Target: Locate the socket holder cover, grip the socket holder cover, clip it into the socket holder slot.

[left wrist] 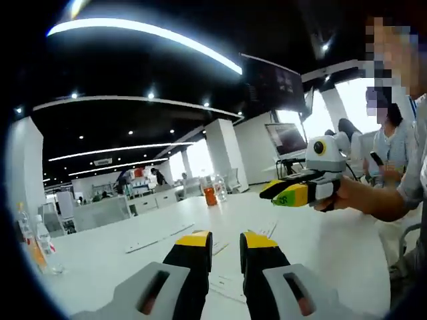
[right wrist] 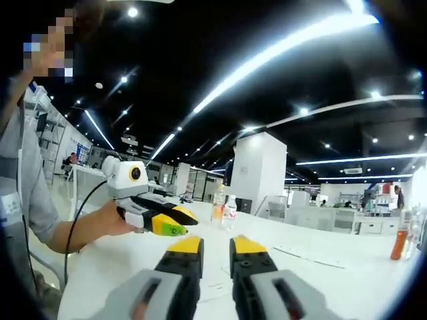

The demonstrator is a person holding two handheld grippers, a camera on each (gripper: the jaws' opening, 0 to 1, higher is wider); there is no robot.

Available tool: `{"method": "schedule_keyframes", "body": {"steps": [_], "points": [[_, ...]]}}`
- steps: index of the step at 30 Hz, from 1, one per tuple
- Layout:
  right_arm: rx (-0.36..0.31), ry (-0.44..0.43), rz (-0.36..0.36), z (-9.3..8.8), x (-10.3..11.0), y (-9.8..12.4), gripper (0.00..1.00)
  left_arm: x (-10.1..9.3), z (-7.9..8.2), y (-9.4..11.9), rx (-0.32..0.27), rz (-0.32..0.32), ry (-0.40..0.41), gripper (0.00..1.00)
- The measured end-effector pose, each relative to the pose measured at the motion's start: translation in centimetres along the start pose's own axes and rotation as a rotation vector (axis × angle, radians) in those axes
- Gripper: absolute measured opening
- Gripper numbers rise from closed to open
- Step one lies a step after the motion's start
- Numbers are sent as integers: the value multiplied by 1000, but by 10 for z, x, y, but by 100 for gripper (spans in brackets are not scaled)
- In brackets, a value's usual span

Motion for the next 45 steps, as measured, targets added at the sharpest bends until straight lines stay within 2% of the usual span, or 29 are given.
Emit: {"method": "schedule_keyframes", "body": {"steps": [45], "points": [[-11,-12,5,-1,0,2,17,-3,-5,-3,19,-9,5,18]]}}
Point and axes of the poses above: the point that each gripper's makers call its tool centre point, and the gripper's own axes: y roughly backward along the fingers, x roughly to its left, z roughly out of its top, the point moved 2 cm from there along y, roughly backward along the fingers, and after that the axes turned 1 degree about -y, right-handed, at the moved point
